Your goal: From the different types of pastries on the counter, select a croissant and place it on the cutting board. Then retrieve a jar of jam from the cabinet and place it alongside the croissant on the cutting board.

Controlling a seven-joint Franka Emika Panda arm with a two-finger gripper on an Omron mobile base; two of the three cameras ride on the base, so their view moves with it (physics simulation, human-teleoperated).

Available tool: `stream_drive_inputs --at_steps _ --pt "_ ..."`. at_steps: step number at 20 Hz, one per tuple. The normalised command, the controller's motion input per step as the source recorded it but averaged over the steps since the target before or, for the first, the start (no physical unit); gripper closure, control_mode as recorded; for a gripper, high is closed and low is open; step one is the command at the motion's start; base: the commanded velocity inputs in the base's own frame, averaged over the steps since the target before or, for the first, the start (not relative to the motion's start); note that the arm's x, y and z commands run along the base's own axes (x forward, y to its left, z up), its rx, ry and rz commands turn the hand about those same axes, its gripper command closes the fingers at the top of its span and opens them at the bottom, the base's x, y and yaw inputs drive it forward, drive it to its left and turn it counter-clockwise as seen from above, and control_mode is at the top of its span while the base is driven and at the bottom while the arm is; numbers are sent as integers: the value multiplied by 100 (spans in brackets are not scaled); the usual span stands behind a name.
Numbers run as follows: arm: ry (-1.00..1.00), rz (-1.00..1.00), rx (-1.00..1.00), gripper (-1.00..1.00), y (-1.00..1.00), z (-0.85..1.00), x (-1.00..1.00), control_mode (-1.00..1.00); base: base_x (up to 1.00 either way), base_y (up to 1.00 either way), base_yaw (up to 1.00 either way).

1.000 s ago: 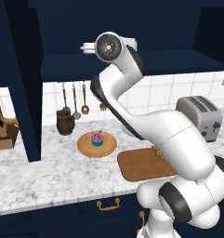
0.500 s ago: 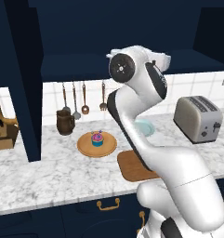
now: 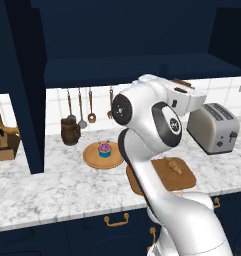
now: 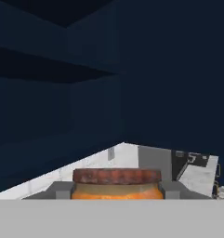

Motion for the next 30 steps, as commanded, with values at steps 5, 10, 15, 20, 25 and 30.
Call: stream_drive_inputs --at_steps 5,10,15,20,25,30 --pt "-9 -27 -10 100 -21 -100 -52 -100 0 0 0" --pt "-19 -22 -9 100 -32 -100 -34 -100 0 0 0" --pt "-17 -19 -11 100 -19 -100 -4 -100 0 0 0" --pt "-8 -16 -9 100 -13 -100 2 -100 0 0 0" --pt "-5 -12 -2 100 -21 -100 23 -100 0 0 0" --pt "-1 -14 -1 100 -8 -87 33 -100 0 0 0"
